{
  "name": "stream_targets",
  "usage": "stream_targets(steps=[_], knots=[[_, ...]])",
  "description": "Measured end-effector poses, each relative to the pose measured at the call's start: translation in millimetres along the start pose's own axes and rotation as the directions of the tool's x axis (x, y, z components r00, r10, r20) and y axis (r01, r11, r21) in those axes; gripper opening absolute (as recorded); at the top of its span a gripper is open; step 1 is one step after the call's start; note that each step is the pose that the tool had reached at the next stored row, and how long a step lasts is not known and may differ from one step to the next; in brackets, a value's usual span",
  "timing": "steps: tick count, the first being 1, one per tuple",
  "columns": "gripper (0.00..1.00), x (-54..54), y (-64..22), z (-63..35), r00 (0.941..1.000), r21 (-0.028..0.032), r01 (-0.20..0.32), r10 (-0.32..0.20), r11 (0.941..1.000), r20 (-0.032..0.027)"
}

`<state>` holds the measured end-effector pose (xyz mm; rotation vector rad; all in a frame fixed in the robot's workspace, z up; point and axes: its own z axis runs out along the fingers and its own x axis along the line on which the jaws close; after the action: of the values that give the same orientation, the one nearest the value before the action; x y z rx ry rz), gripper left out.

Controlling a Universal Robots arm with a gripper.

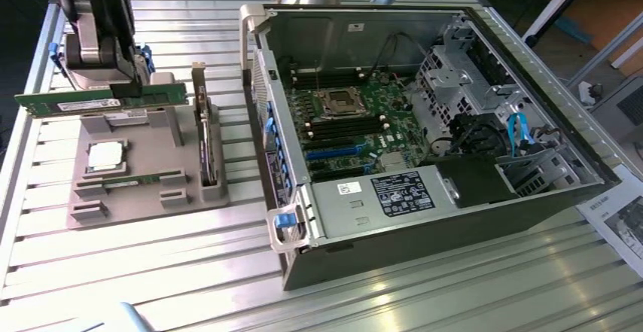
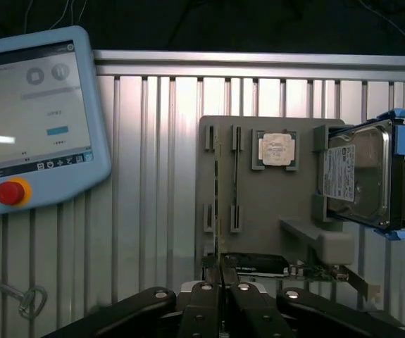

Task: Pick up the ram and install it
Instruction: 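Pick up the ram and move it above insertion slot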

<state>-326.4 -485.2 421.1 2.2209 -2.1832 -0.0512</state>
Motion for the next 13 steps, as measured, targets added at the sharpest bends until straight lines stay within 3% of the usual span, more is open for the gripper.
stream_targets(steps=[13], knots=[[0.12,1.1,-35.3,-1.5,1.0,-0.0004,0.0,0.0,1.0,0.0001]])
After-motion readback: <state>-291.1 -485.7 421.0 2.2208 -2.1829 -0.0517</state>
